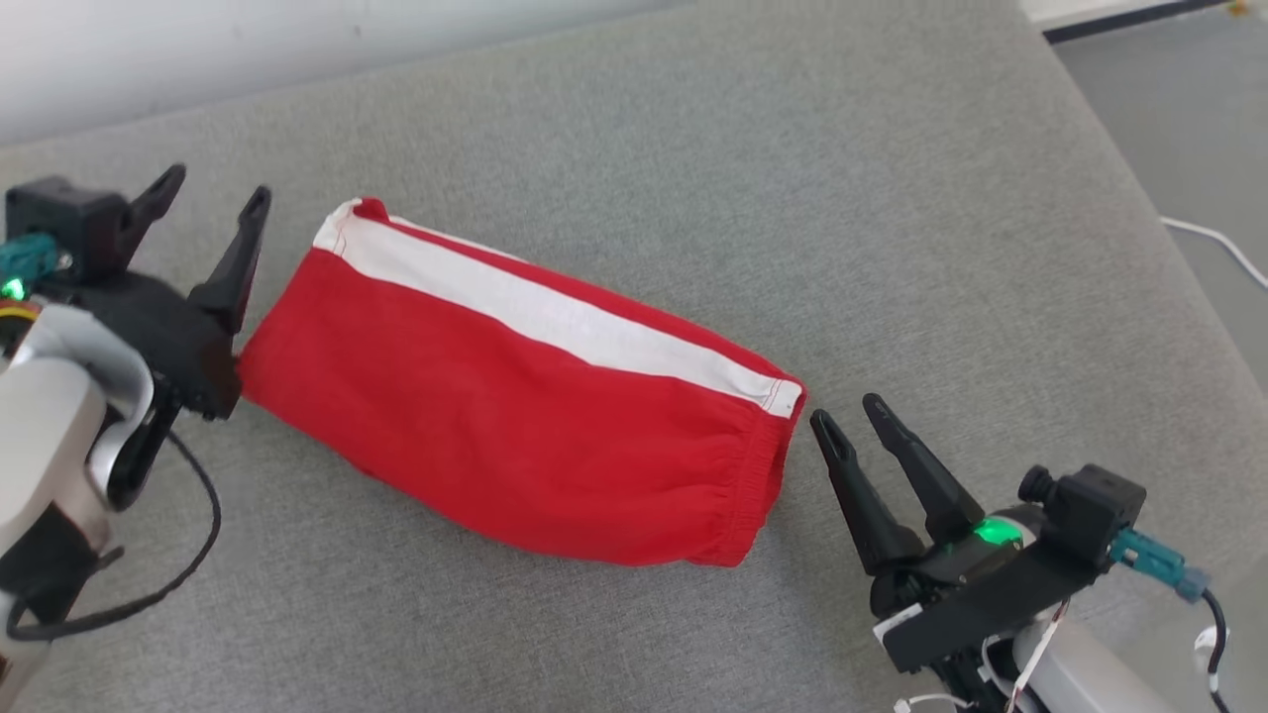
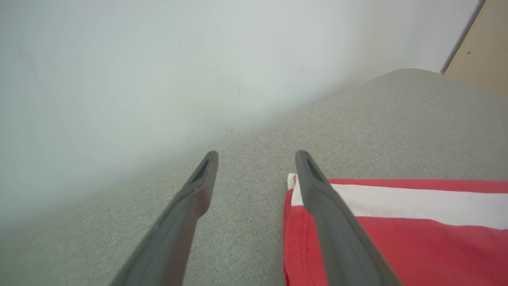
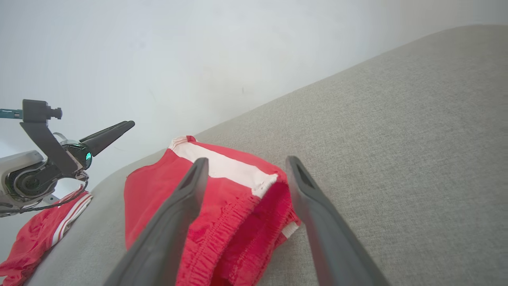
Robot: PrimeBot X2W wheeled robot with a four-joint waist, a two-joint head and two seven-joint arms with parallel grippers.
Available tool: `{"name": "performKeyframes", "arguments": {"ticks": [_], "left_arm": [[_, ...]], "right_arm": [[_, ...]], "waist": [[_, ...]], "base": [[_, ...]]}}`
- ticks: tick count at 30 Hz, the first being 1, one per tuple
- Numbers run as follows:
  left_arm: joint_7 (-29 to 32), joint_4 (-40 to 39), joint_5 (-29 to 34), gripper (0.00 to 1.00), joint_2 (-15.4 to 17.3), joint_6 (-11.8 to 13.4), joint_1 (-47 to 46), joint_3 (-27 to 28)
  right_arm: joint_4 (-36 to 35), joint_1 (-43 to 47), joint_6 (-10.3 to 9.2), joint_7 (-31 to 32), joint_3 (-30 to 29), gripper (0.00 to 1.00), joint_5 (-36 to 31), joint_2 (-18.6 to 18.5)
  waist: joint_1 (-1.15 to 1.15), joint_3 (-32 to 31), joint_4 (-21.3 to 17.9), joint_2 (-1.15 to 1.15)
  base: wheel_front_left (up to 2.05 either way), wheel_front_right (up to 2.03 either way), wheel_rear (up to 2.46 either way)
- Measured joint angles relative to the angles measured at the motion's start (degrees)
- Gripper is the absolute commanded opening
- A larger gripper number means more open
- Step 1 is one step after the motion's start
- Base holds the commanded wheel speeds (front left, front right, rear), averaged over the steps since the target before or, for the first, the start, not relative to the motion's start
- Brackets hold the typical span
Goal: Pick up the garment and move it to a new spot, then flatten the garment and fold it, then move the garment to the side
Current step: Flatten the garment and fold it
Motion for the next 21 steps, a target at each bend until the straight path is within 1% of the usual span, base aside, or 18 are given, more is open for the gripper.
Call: {"name": "performKeyframes", "arguments": {"ticks": [6, 8, 10, 13, 17, 21], "left_arm": [[-1.3, -0.1, -1.3, 1.00, 0.8, 0.0, 3.8, 0.0], [-1.2, -0.1, -1.9, 1.00, 1.0, 0.0, 4.9, -0.4], [-0.4, -0.2, -1.9, 1.00, 1.3, 0.0, 5.9, -1.3], [0.9, -0.9, -3.0, 1.00, 1.9, 0.0, 6.6, -2.3], [3.1, -1.6, -3.5, 1.00, 3.1, 0.0, 7.2, -3.8], [5.8, -3.0, -3.9, 1.00, 3.9, 0.0, 7.7, -5.5]], "right_arm": [[-2.2, 4.1, 0.00, -0.1, -6.1, 1.00, -8.2, 4.8], [-3.2, 5.5, 0.00, -0.1, -7.5, 1.00, -11.6, 6.5], [-4.1, 6.6, 0.00, -0.1, -9.1, 1.00, -13.6, 8.6], [-5.0, 8.0, 0.00, -0.1, -9.7, 1.00, -17.7, 10.0], [-5.4, 9.3, 0.00, -0.1, -10.4, 1.00, -20.8, 12.2], [-5.5, 9.8, 0.00, -0.1, -10.3, 1.00, -24.8, 13.3]], "waist": [[0.00, -3.0, -0.5, 0.00], [-0.01, -3.7, -0.7, 0.00], [-0.01, -4.2, -0.9, 0.00], [0.00, -4.5, -1.3, -0.01], [0.00, -4.3, -1.5, 0.00], [0.00, -4.2, -1.5, 0.00]], "base": [[0.00, 0.00, 0.00], [0.00, 0.00, 0.00], [0.00, 0.00, 0.00], [0.00, 0.00, 0.00], [0.00, 0.00, 0.00], [0.00, 0.00, 0.00]]}}
